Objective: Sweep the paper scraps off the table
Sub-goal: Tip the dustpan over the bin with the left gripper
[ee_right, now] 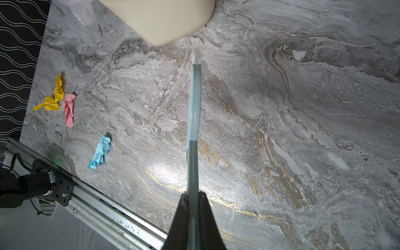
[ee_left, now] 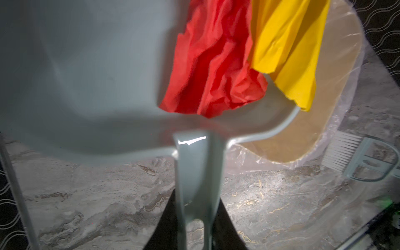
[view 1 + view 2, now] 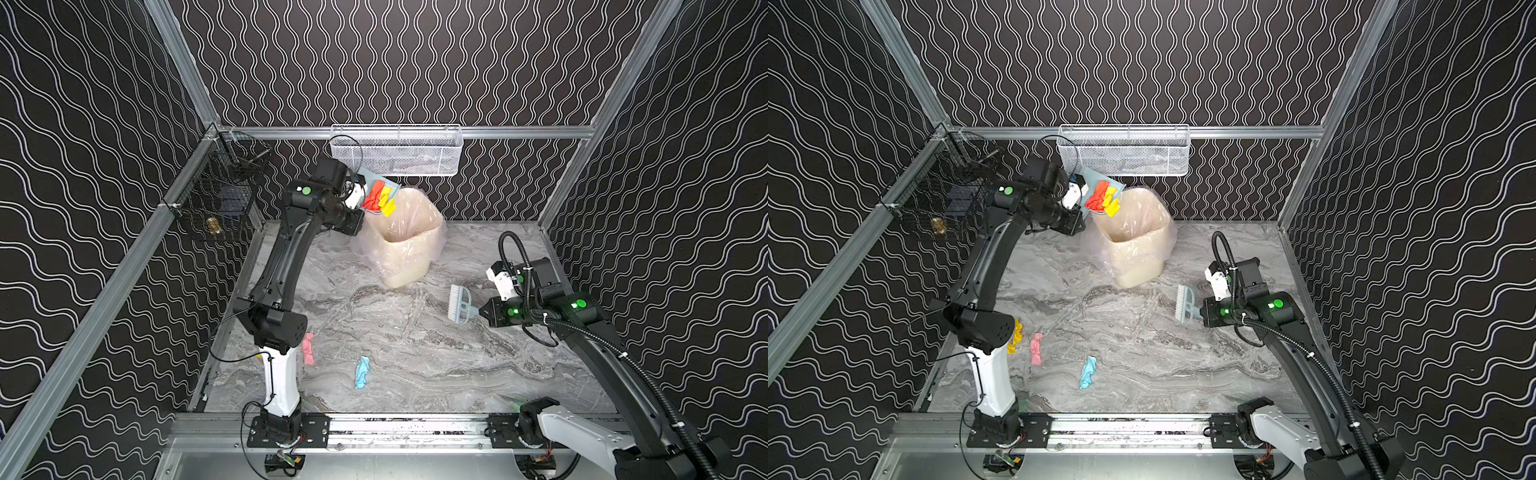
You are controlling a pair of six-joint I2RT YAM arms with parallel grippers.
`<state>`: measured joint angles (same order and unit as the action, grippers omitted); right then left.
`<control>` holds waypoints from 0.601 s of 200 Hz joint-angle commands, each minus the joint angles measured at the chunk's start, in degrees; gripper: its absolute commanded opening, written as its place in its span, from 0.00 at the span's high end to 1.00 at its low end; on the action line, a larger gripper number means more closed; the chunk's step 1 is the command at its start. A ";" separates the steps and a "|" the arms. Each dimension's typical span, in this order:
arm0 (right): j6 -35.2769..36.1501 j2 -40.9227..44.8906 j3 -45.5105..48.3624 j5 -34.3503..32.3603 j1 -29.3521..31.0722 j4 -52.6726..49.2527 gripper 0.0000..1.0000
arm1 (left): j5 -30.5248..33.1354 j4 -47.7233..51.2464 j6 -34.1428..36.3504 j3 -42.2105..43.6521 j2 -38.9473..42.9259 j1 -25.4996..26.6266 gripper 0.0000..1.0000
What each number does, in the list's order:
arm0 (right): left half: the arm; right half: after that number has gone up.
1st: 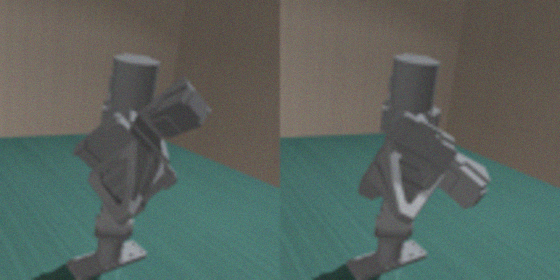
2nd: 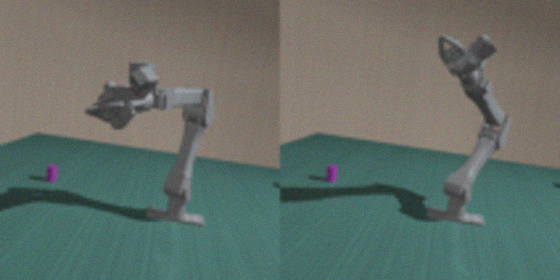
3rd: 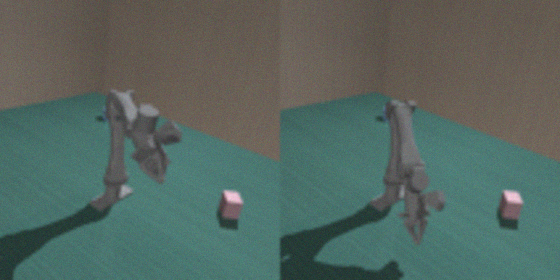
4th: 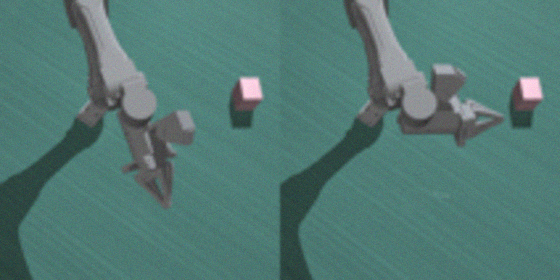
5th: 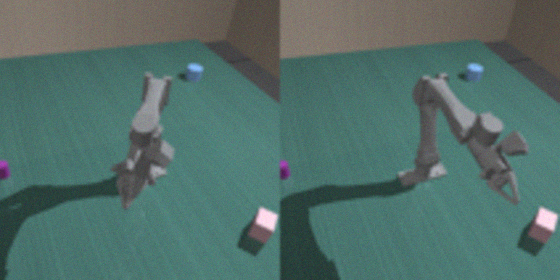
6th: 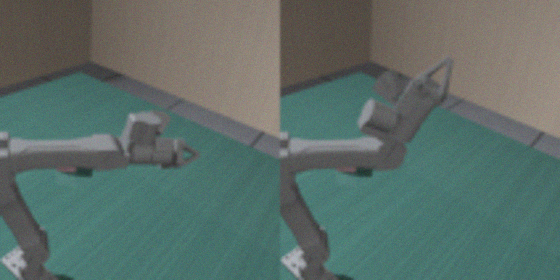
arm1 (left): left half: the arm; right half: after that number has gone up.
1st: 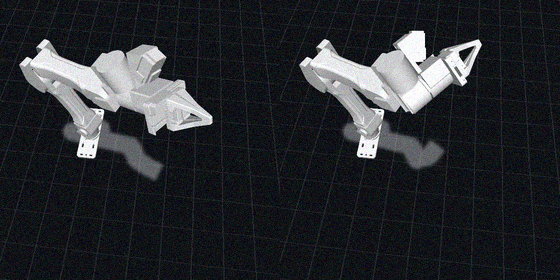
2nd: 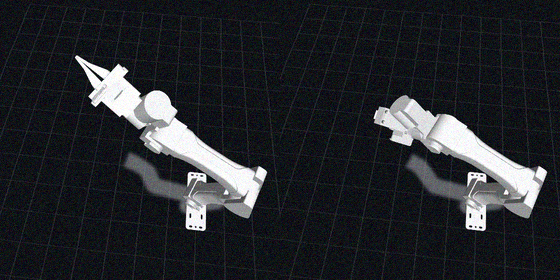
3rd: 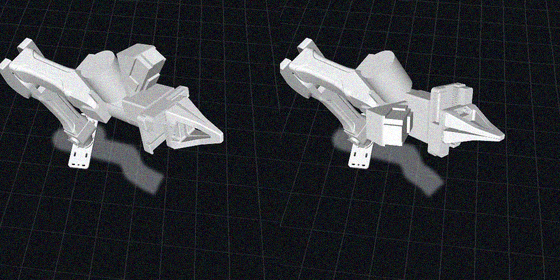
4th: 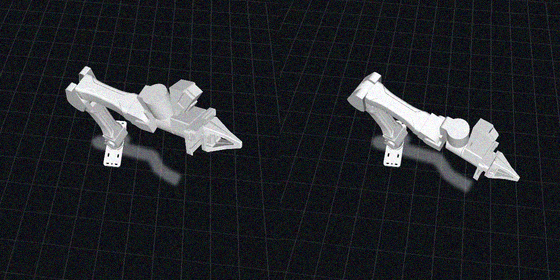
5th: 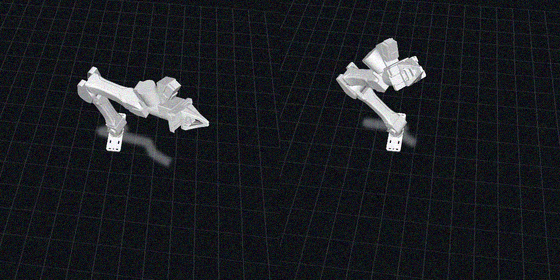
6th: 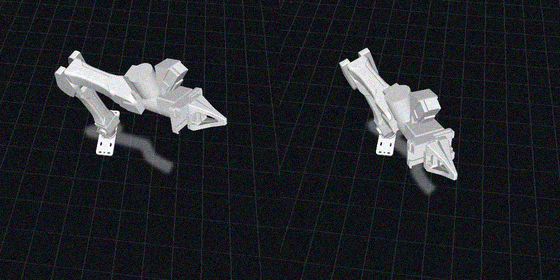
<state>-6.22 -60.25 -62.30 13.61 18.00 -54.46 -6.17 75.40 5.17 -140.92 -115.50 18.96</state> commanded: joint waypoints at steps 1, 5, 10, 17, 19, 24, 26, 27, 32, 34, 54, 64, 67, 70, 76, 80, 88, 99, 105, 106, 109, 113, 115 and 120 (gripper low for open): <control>0.59 -0.22 -0.13 1.31 0.02 1.09 1.00 | 11.10 1.86 4.29 -2.15 -1.49 2.07 1.00; 0.59 -0.30 -0.10 1.33 0.02 1.12 1.00 | 12.17 1.90 4.86 -2.87 -1.96 2.63 1.00; 0.68 -0.43 -0.12 1.41 0.02 1.09 1.00 | 14.34 1.93 5.60 -3.58 -2.41 3.33 1.00; 0.75 -0.47 -0.10 1.56 0.02 1.06 1.00 | 16.78 1.82 6.55 -4.54 -3.01 4.27 1.00; 0.76 -0.55 -0.10 1.59 0.02 1.10 1.00 | 17.50 1.85 6.84 -4.73 -3.11 4.51 1.00; 0.77 -0.57 -0.06 1.68 0.02 1.19 1.00 | 19.48 1.75 7.49 -5.26 -3.43 5.18 1.00; 0.83 -0.66 -0.05 1.68 0.02 1.19 1.00 | 20.22 1.68 7.75 -5.29 -3.48 5.44 1.00; 0.85 -0.70 -0.03 1.73 0.02 1.19 1.00 | 20.58 1.68 7.88 -5.31 -3.49 5.50 1.00; 0.85 -0.78 -0.01 1.89 0.03 1.26 1.00 | 22.43 1.45 8.49 -5.38 -3.75 5.99 1.00; 0.86 -0.82 -0.01 1.94 0.02 1.25 1.00 | 23.14 1.30 8.64 -5.34 -3.81 6.06 1.00; 0.94 -1.08 0.03 2.44 0.05 1.43 1.00 | 29.48 0.06 11.34 -4.00 -3.68 8.47 1.00; 0.99 -1.24 0.08 2.72 0.02 1.62 1.00 | 33.14 -0.79 12.78 -2.94 -3.52 9.88 1.00; 1.03 -1.27 0.13 2.78 0.02 1.64 1.00 | 34.14 -1.09 13.14 -2.49 -3.48 10.19 1.00; 1.03 -1.35 0.11 2.82 0.02 1.64 1.00 | 35.17 -1.32 13.60 -2.19 -3.39 10.53 1.00; 1.17 -1.52 0.02 2.95 0.02 1.60 1.00 | 37.05 -1.88 14.32 -1.24 -3.25 11.06 1.00; 1.21 -1.56 -0.04 3.05 0.02 1.63 1.00 | 38.32 -2.19 14.82 -0.72 -3.14 11.37 1.00; 1.30 -1.69 0.05 3.18 0.02 1.61 1.00 | 40.35 -2.80 15.75 0.30 -2.94 11.95 1.00; 1.32 -1.72 0.13 3.42 0.02 1.86 1.00 | 43.24 -4.08 17.10 1.74 -2.50 12.78 1.00; 1.37 -1.73 0.16 3.44 0.02 1.93 1.00 | 44.65 -4.67 17.95 2.43 -2.33 13.46 1.00; 1.38 -1.72 0.16 3.44 0.02 1.96 1.00 | 44.92 -4.79 18.08 2.51 -2.30 13.55 1.00; 1.38 -1.81 0.16 3.44 0.02 1.98 1.00 | 45.78 -5.27 18.52 2.93 -2.15 13.88 1.00; 1.38 -1.82 0.15 3.51 0.02 2.05 1.00 | 46.94 -5.90 19.15 3.42 -2.05 14.23 1.00; 1.38 -1.87 0.14 3.53 0.02 2.11 1.00 | 47.57 -6.19 19.54 3.69 -2.00 14.50 1.00; 1.38 -1.96 0.16 3.69 0.03 2.08 1.00 | 49.18 -6.97 20.42 4.32 -1.81 15.08 1.00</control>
<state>-5.48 -61.95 -62.26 15.97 18.00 -54.04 32.56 73.12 20.40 -138.61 -118.43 32.25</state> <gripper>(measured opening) 0.087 0.215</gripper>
